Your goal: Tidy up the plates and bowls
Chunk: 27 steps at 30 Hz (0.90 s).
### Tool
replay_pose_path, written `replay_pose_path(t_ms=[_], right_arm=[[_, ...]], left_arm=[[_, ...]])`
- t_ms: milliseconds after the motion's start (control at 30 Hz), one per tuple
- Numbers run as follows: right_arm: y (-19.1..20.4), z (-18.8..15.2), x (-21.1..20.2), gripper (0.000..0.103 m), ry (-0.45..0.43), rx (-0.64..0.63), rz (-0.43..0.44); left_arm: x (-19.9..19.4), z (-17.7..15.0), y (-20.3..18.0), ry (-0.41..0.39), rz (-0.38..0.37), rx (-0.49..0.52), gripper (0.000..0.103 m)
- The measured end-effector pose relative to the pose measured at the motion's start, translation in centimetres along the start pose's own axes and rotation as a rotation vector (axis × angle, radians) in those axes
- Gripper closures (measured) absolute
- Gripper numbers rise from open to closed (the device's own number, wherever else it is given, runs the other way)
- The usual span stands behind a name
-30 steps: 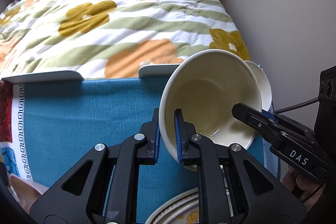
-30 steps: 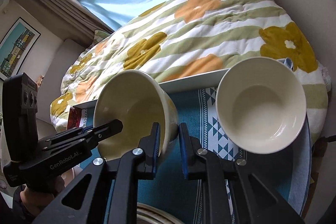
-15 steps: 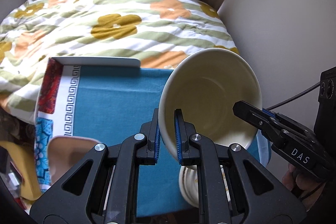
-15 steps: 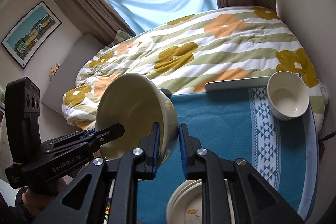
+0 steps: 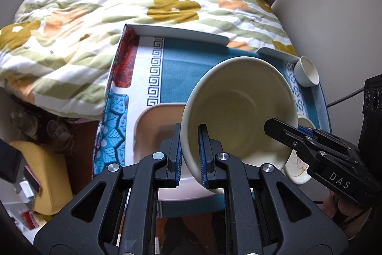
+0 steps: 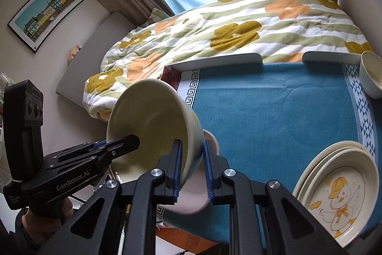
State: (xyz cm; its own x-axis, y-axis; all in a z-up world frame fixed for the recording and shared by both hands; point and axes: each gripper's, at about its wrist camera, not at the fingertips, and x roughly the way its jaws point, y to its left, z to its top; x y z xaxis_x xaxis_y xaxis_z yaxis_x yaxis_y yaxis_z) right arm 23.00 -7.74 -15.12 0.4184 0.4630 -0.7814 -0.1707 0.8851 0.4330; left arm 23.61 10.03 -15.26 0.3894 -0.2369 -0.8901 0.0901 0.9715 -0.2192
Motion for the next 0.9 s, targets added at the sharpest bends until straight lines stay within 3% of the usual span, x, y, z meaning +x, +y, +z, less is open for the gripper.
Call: replay_pose_path(t_ms=[400,900], right_arm=[[-0.4,-2.3,7.4,0.087,0.191,-0.017,-0.064],[-0.4,-1.9,9.6,0.087,0.248,-0.055,-0.107]], left_arm=[[6.9,-2.4,3.9,0.156,0.015,-0.031,0.093],[9.2,-2.8,3.7,0.203,0.083,0.003,0.093]])
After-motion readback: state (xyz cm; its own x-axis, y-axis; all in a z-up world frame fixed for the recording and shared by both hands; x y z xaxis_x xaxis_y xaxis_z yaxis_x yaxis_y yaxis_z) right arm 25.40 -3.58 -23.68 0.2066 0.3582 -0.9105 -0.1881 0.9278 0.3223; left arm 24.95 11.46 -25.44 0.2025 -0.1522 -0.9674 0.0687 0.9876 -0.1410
